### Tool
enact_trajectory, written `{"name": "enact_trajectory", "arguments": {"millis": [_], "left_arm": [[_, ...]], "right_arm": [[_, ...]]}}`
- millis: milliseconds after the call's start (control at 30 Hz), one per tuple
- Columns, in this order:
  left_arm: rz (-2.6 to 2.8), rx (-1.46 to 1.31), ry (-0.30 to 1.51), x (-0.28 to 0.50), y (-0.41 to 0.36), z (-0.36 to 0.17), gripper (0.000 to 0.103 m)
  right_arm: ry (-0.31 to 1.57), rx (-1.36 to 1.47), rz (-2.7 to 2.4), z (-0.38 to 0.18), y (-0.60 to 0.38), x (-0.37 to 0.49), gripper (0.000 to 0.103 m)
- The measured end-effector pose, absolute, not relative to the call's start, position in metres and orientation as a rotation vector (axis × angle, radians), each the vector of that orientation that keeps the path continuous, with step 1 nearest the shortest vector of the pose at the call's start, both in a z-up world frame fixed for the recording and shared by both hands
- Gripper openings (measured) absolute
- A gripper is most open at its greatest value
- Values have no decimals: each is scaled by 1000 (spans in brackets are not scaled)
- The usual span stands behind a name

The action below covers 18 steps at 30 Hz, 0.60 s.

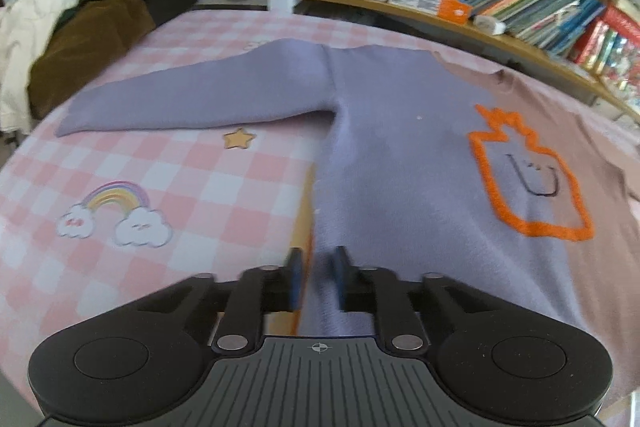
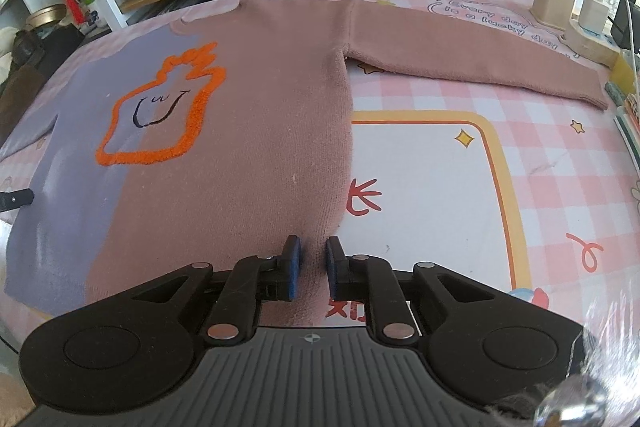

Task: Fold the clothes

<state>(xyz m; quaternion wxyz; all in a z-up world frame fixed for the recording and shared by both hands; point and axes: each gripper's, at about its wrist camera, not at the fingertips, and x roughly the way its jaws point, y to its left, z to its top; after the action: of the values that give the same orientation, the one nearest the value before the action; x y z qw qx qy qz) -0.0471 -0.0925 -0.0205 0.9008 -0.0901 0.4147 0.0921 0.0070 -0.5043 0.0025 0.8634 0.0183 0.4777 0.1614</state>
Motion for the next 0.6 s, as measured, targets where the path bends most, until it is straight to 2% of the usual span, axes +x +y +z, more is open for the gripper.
{"name": "enact_trajectory", "arguments": {"millis": [600], "left_arm": [[184, -122, 849, -26, -95, -21, 6]], "right_arm": [[977, 88, 313, 0, -501, 11, 10]]}}
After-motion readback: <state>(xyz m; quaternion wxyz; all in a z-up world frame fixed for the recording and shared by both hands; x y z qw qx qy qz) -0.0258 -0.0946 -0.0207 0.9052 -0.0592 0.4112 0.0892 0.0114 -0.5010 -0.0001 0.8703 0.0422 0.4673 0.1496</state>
